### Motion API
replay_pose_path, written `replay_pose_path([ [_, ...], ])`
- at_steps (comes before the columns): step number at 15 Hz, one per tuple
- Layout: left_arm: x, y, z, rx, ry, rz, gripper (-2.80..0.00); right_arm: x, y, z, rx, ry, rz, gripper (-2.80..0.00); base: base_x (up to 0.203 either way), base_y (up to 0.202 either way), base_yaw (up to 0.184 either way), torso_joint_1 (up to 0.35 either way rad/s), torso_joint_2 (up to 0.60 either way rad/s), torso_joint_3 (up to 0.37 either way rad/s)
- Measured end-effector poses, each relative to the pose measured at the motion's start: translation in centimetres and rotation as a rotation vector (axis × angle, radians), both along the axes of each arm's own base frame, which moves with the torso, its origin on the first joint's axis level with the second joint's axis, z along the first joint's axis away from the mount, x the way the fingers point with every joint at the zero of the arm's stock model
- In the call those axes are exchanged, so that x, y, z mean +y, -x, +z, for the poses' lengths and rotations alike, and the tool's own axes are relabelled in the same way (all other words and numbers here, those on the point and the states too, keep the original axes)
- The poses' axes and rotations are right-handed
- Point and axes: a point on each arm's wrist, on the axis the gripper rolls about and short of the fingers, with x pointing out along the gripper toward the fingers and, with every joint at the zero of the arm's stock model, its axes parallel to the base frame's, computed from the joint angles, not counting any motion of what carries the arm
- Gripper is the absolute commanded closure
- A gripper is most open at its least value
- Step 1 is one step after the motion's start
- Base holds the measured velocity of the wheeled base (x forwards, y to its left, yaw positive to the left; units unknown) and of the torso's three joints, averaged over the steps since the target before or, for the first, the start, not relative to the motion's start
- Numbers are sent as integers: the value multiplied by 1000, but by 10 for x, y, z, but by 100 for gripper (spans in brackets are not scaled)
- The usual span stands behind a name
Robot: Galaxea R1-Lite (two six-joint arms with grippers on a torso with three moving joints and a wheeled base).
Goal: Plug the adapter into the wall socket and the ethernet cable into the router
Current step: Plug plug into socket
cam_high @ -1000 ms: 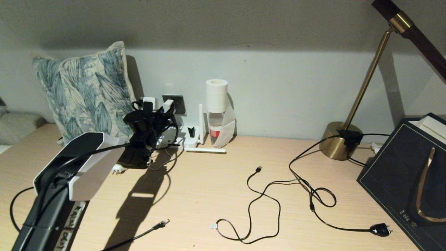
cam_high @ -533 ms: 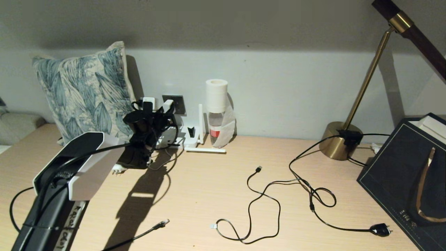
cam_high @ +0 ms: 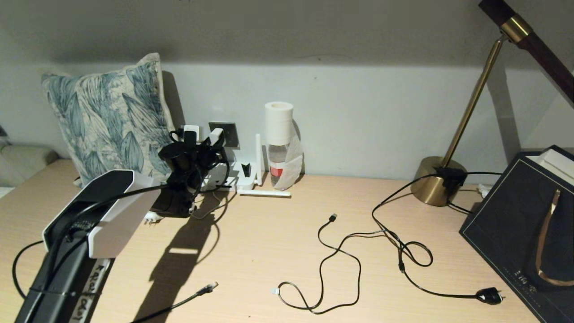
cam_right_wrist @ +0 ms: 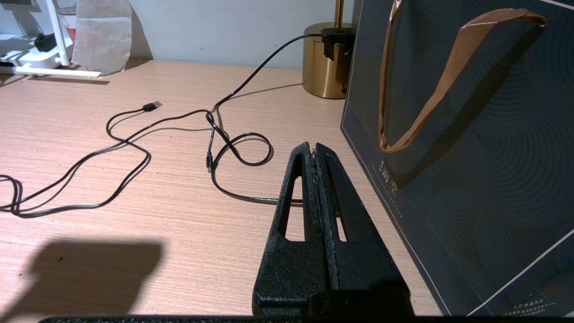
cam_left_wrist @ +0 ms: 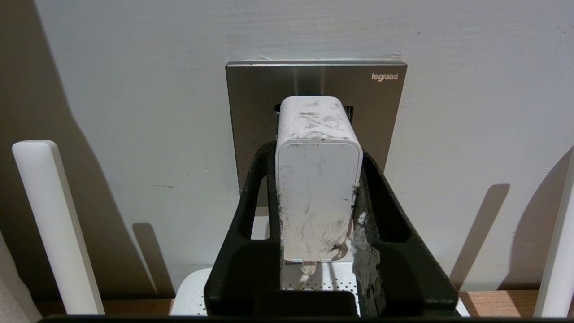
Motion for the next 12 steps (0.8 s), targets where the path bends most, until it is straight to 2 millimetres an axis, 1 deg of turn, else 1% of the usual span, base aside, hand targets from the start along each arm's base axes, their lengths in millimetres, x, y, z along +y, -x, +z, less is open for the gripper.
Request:
replay_pose_path([
  [12, 1, 2, -3, 13, -14, 6, 0, 0, 0, 0, 0, 0, 0, 0, 0, 0, 0, 0, 0, 0],
])
